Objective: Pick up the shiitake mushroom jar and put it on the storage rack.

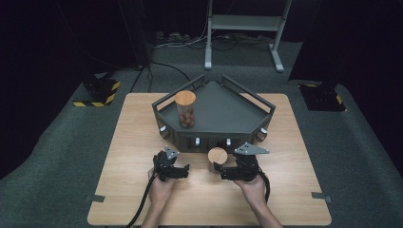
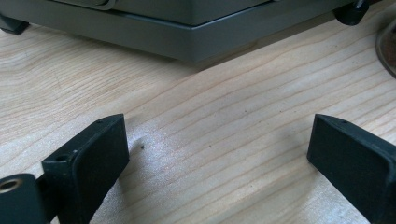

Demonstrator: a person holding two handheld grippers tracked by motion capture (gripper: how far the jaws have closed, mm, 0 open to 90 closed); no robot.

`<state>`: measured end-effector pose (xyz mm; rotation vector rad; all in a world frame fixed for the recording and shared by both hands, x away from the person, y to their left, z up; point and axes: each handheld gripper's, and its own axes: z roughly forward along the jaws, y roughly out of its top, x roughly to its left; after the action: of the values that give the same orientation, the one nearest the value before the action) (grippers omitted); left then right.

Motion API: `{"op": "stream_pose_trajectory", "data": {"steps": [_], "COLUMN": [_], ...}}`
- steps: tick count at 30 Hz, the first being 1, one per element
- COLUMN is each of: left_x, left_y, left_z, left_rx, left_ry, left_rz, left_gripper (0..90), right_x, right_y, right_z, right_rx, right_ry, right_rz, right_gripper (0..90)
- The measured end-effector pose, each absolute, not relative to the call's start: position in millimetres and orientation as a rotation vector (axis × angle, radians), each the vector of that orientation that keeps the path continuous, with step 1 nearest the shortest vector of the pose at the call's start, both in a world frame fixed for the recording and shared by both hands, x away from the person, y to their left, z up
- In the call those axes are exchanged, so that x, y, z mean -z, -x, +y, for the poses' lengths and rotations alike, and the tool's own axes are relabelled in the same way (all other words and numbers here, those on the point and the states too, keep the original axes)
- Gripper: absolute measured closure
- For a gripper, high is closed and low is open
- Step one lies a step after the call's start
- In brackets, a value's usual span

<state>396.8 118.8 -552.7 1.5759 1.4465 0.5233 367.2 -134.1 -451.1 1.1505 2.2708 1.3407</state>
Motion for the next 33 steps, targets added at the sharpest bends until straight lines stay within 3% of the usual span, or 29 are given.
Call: {"op": "stream_pose_trajectory", "data": {"steps": [33], "left_x": [552.7], "left_y": [-396.5], "left_z": [118.7], "left_rx": [-0.522], "left_ry": [-1.574], "left_rz": [1.446], "left_gripper": [5.0], "right_x": [479.0], "right_y": [-352.2], "right_z": [-98.8], "right_rx": [-1.151], "right_ry": [-1.144], "right_rz": [2.106], "right_gripper": [9.4]}}
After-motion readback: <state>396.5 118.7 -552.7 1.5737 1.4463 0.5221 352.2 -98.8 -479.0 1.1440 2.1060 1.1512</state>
